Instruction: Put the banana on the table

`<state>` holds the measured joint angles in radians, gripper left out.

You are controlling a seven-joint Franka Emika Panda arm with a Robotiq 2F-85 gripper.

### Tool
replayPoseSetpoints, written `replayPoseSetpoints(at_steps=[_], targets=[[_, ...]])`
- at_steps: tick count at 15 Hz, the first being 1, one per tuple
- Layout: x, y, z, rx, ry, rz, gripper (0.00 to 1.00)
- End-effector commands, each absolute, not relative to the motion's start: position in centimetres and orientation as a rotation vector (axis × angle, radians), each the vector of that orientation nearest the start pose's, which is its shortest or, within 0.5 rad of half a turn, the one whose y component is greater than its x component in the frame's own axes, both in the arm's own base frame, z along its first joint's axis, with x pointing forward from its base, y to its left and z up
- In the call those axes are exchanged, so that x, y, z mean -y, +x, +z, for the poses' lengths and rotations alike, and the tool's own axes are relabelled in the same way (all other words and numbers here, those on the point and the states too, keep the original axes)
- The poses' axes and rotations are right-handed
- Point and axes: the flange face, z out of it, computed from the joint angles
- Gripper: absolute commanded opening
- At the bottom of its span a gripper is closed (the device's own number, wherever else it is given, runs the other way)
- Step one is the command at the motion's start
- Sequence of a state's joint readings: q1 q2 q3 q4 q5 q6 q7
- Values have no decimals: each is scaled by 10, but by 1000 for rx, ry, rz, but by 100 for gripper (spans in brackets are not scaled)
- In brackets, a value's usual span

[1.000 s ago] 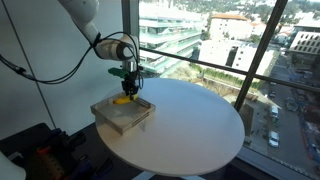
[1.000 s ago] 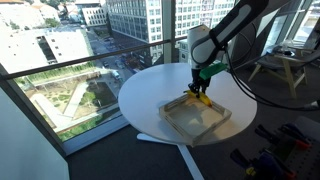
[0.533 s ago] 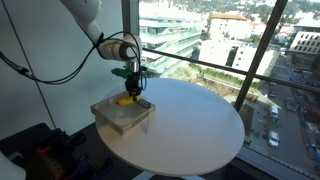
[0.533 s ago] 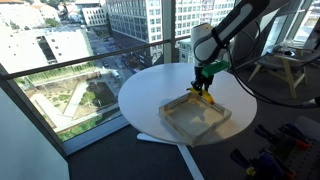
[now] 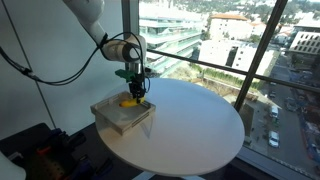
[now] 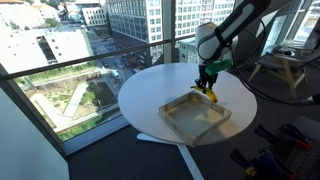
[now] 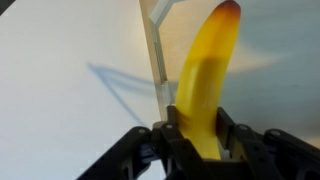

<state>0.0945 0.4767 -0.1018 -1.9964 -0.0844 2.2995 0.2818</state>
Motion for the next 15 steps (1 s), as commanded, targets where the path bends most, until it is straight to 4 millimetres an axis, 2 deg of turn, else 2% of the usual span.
replayPoseSetpoints(at_steps=[1, 10, 15], targets=[[21, 581, 216, -426, -3239, 262, 16], [67, 573, 207, -553, -3224, 300, 16], [86, 572, 207, -608, -3223, 293, 16]])
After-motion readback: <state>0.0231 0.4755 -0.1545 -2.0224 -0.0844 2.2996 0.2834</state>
